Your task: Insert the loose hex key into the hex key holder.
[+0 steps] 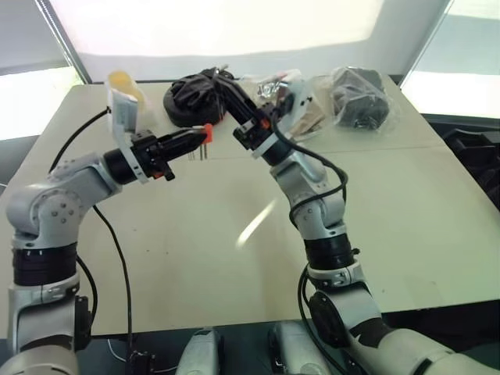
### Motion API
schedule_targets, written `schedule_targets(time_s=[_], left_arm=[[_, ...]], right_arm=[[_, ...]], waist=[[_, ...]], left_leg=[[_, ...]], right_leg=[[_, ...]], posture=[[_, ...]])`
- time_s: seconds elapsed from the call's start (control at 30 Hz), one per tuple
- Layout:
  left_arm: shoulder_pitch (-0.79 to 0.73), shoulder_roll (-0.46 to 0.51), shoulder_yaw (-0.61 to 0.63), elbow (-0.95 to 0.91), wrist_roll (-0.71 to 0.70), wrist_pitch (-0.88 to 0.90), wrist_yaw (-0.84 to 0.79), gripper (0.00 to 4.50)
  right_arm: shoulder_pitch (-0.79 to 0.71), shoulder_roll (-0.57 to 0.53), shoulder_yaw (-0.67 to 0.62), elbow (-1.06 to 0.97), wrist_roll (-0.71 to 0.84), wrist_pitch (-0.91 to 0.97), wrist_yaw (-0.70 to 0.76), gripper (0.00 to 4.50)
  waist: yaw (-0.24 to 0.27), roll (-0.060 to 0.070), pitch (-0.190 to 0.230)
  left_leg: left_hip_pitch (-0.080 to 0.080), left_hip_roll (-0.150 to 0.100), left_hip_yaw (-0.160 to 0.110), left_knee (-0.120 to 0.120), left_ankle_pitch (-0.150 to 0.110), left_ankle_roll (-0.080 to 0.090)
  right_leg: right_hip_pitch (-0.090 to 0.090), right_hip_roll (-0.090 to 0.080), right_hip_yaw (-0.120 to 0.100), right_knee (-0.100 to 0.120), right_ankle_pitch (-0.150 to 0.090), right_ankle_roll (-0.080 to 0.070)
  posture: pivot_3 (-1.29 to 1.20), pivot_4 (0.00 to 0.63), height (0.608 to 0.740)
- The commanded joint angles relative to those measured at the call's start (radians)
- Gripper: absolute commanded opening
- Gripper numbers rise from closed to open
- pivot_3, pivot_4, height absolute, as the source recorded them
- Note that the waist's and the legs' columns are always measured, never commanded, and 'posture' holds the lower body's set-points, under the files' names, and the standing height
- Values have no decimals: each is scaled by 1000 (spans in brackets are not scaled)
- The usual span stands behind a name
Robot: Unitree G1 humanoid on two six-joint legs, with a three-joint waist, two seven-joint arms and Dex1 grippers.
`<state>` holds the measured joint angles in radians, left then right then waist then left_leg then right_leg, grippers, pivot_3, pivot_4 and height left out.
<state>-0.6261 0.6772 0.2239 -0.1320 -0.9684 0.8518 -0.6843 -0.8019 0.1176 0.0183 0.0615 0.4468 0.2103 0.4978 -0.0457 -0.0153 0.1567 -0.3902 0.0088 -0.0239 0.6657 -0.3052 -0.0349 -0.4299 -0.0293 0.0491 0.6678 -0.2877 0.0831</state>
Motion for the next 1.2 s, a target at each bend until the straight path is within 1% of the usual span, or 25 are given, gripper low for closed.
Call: schedule_targets(time_s=[0.03,0.53,0.77,1.0,1.2], left_arm=[[-24,-2,26,-9,5,-8,5,220],[-47,-48,23,-30,-15,20,37,220],[-35,-54,29,-50,-24,33,43,220],[-33,-59,35,-70,-38,44,58,220],[-31,-60,49,-73,-55,51,75,220]], right_arm=[[-29,8,9,-67,19,-8,0,27],[-11,13,52,-61,-2,-31,0,27],[-22,14,49,-47,-7,-42,-4,27],[-48,-8,29,-6,-14,-67,5,27],[-42,-9,36,-21,-9,-53,6,27]], waist=[[0,0,0],[0,0,0],[0,0,0],[0,0,0],[-1,0,0]], left_leg=[[0,0,0,0,0,0],[0,0,0,0,0,0],[0,0,0,0,0,0],[0,0,0,0,0,0],[0,0,0,0,0,0]], right_leg=[[0,0,0,0,0,0],[0,0,0,0,0,0],[0,0,0,0,0,0],[0,0,0,0,0,0],[0,0,0,0,0,0]], posture=[[0,150,740],[0,150,740],[0,150,740],[0,150,740],[0,150,740]])
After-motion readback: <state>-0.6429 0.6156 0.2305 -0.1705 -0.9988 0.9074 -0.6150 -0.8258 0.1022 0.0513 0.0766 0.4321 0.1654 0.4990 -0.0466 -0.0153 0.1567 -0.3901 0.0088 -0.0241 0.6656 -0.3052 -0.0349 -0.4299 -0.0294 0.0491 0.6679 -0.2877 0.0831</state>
